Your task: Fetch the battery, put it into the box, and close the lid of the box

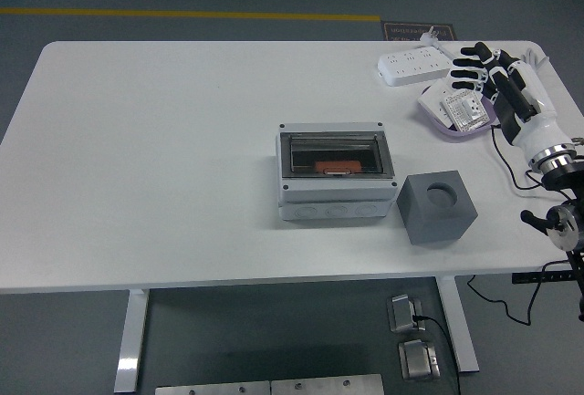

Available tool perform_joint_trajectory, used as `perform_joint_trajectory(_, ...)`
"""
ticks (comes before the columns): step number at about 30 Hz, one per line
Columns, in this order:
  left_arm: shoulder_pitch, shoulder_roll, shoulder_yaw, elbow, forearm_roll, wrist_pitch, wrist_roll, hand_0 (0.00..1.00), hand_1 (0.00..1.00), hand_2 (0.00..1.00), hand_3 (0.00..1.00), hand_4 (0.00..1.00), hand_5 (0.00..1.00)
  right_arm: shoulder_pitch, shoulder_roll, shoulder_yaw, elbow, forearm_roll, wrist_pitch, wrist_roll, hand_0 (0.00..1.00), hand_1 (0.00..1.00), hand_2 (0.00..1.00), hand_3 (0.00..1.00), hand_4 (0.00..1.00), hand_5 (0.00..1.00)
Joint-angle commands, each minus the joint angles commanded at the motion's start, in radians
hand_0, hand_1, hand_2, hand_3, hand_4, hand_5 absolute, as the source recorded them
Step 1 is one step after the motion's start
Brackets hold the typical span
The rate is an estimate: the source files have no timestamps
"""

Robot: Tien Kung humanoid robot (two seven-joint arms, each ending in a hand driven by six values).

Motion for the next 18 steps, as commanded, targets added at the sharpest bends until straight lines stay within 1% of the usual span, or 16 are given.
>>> perform_joint_trajectory(8,-0.001,-0.001,-0.013,0.0,0.013,-0.001,0.005,0.456,0.574,0.544,0.54,0.325,0.002,0.0,0.0,0.005,0.007,-0.016,-0.004,-0.008,0.608,0.622,0.64,0.639,0.856,0.695)
perform_joint_trajectory(18,0.021,-0.011,-0.046,0.0,0.045,-0.003,0.024,0.456,0.573,0.543,0.54,0.326,0.002,-0.003,-0.007,0.018,0.016,-0.023,-0.007,-0.014,0.61,0.622,0.643,0.639,0.856,0.696)
